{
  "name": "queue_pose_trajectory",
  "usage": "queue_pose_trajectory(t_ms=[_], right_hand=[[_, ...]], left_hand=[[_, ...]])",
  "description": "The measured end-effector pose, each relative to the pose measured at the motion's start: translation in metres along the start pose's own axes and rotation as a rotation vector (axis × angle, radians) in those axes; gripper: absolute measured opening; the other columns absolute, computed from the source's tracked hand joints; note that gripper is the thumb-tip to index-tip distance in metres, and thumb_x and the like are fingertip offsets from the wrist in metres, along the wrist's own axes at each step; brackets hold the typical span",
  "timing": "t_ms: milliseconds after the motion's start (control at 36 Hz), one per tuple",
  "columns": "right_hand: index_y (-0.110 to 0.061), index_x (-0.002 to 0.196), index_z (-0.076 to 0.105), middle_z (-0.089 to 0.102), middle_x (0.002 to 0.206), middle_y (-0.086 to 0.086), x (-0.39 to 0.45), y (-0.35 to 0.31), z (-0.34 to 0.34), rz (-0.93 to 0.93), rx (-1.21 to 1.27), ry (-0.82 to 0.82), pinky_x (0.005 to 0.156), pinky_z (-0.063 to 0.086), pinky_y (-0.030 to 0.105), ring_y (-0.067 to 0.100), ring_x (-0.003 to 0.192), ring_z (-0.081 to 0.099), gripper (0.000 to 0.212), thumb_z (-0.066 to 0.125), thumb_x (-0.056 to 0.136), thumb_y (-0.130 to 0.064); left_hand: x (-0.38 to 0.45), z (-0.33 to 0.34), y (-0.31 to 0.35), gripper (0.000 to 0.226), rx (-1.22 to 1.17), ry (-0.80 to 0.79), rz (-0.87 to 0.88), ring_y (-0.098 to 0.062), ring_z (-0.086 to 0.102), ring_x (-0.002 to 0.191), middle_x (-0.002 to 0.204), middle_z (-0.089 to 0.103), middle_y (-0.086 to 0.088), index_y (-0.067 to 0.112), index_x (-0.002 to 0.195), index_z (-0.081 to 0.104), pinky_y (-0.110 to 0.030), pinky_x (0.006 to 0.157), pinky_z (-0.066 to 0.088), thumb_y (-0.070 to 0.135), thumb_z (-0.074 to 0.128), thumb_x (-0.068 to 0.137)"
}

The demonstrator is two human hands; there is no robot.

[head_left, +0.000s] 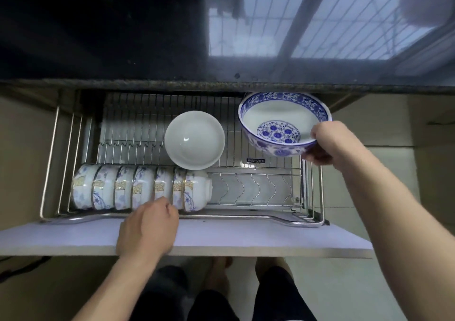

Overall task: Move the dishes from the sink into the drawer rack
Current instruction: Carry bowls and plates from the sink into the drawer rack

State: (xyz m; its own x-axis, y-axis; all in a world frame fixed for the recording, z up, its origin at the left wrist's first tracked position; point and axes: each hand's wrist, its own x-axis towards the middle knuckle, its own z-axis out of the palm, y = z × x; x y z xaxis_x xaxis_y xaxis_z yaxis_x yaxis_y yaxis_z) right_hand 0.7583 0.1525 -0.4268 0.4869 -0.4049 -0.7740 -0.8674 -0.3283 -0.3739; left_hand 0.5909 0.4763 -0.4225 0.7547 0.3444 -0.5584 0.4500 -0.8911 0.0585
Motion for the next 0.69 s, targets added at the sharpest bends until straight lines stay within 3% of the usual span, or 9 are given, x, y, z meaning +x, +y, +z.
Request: queue_pose_trajectory(t_ms=[139,194,333,389,472,500,583,639,695], right_hand=[[0.008,0.105,0.06,0.067,0.07,0.024,0.026,-0.011,0.018,0.008,0.091,0.025,0.04,0.051,0.026,0.022,0.033,0.056,0.03,0.035,0.098,-0.008],[0.008,0.114,0.06,0.068,0.074,0.024,0.032,-0.011,0.025,-0.003,0.096,0.034,0.038,0.051,0.027,0.021,0.034,0.059,0.033,0.035,0.1,-0.007],[0.005,0.118,0.052,0.064,0.052,0.016,0.038,0.002,0.037,-0.02,0.156,0.058,0.036,0.053,0.028,0.018,0.032,0.059,0.023,0.041,0.104,-0.009],[0.003,0.116,0.051,0.063,0.048,0.014,0.039,0.007,0.043,-0.023,0.201,0.072,0.041,0.057,0.032,0.021,0.037,0.062,0.019,0.045,0.104,-0.011],[-0.001,0.106,0.055,0.066,0.051,0.014,0.044,0.012,0.052,-0.007,0.249,0.127,0.065,0.064,0.048,0.028,0.048,0.067,0.014,0.051,0.102,-0.014],[-0.003,0.1,0.055,0.067,0.055,0.015,0.044,0.012,0.054,0.007,0.259,0.141,0.064,0.064,0.048,0.028,0.047,0.066,0.012,0.052,0.102,-0.014],[-0.007,0.085,0.05,0.062,0.069,0.015,0.046,0.012,0.057,0.056,0.307,0.157,0.04,0.056,0.032,0.019,0.034,0.057,0.019,0.054,0.103,-0.01],[-0.007,0.084,0.05,0.061,0.072,0.015,0.048,0.012,0.057,0.084,0.32,0.134,0.034,0.051,0.028,0.017,0.031,0.054,0.019,0.055,0.103,-0.009],[-0.005,0.084,0.052,0.059,0.072,0.015,0.049,0.012,0.057,0.103,0.334,0.106,0.033,0.05,0.026,0.02,0.042,0.055,0.018,0.055,0.102,-0.007]], left_hand=[[0.0,0.003,-0.005,0.028,-0.061,0.092,-0.034,-0.014,0.048,0.065,0.079,0.056,0.009,0.028,0.094,0.064,-0.031,0.057,0.032,0.031,0.037,0.102],[-0.001,0.003,-0.006,0.029,-0.063,0.087,-0.036,-0.01,0.047,0.062,0.077,0.056,0.01,0.028,0.094,0.064,-0.031,0.055,0.031,0.032,0.037,0.103],[-0.001,-0.001,-0.003,0.029,-0.079,0.059,-0.037,-0.003,0.043,0.061,0.074,0.052,0.011,0.027,0.097,0.065,-0.028,0.051,0.028,0.032,0.037,0.104],[-0.001,0.0,-0.003,0.028,-0.071,0.058,-0.046,-0.006,0.042,0.06,0.077,0.053,0.009,0.028,0.098,0.064,-0.029,0.053,0.03,0.032,0.037,0.104],[-0.001,0.0,-0.005,0.028,-0.059,0.067,-0.046,-0.011,0.045,0.06,0.078,0.055,0.007,0.027,0.096,0.064,-0.031,0.056,0.033,0.032,0.037,0.103],[-0.001,0.001,-0.005,0.028,-0.055,0.066,-0.044,-0.012,0.046,0.061,0.078,0.055,0.007,0.027,0.096,0.064,-0.031,0.057,0.034,0.032,0.037,0.103],[0.0,0.002,-0.006,0.028,-0.048,0.051,-0.044,-0.022,0.053,0.068,0.081,0.059,0.003,0.026,0.094,0.063,-0.033,0.062,0.039,0.033,0.037,0.101],[0.001,0.003,-0.006,0.028,-0.05,0.042,-0.039,-0.024,0.054,0.07,0.083,0.06,0.002,0.026,0.094,0.063,-0.034,0.064,0.042,0.033,0.037,0.101],[0.001,0.003,-0.007,0.028,-0.057,0.042,-0.027,-0.024,0.055,0.07,0.084,0.063,0.002,0.026,0.093,0.062,-0.035,0.064,0.044,0.032,0.036,0.102]])
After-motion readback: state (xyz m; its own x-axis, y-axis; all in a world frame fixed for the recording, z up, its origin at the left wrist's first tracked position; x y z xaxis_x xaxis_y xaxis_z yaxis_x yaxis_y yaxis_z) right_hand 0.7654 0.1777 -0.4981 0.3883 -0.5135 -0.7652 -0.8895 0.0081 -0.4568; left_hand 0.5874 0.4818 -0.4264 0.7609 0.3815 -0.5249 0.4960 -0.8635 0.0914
